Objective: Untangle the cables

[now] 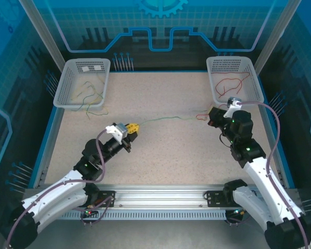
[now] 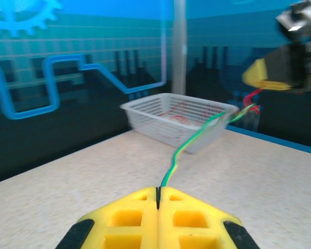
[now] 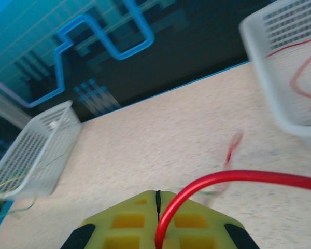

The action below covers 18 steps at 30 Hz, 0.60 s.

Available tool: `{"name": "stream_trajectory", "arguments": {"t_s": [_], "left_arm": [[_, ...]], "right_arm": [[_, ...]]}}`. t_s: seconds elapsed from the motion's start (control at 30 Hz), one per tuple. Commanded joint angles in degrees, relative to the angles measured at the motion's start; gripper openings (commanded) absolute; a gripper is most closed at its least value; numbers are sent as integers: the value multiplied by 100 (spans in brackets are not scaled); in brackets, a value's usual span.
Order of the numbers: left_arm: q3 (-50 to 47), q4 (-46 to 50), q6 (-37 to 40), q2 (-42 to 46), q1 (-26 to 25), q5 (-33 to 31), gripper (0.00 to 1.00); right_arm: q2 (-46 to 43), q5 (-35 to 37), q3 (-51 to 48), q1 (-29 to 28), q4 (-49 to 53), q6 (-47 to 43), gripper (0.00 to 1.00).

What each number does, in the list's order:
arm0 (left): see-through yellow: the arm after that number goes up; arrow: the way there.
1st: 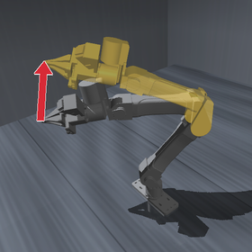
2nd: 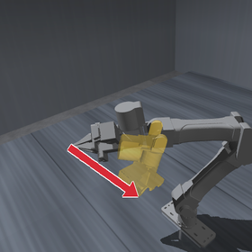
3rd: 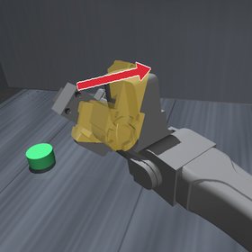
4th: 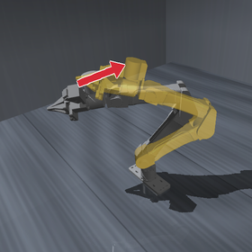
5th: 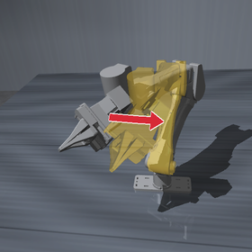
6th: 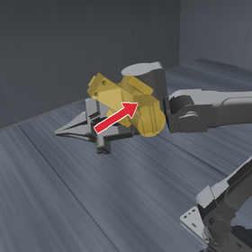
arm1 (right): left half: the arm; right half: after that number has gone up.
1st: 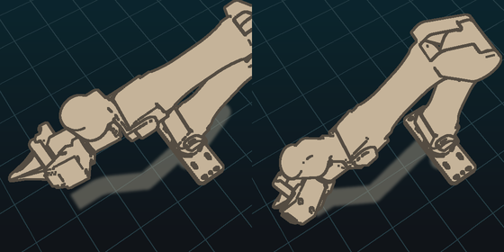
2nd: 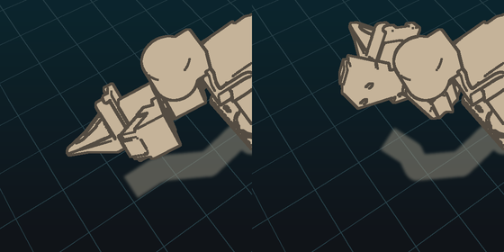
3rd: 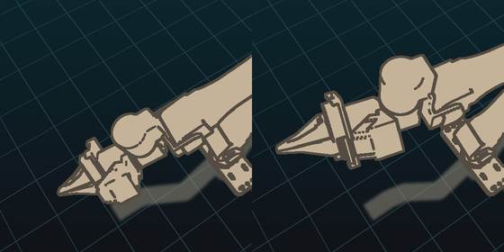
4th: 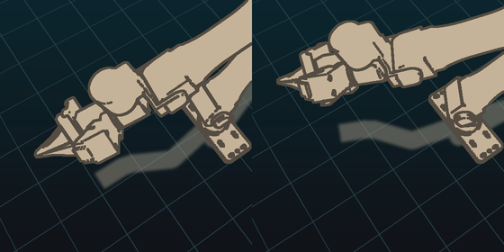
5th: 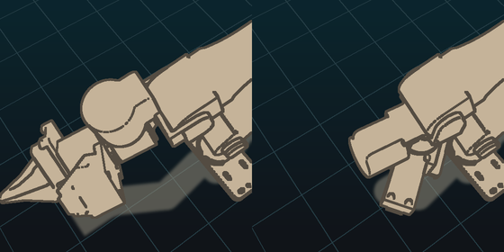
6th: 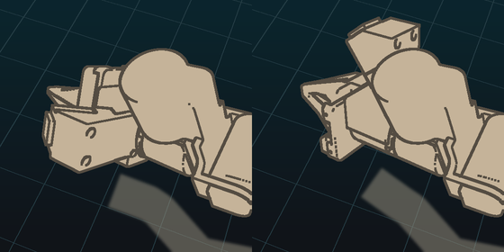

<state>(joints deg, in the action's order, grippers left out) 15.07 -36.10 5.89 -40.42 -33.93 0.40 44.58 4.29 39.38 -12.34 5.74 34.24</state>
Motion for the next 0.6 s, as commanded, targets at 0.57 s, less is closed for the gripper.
{"name": "stream_trajectory", "arguments": {"t_s": [0.57], "left_arm": [[-91,113,-586,705,1818,-2461,0]], "right_arm": [[-705,1120,277,1814,1529,-313,0]]}}
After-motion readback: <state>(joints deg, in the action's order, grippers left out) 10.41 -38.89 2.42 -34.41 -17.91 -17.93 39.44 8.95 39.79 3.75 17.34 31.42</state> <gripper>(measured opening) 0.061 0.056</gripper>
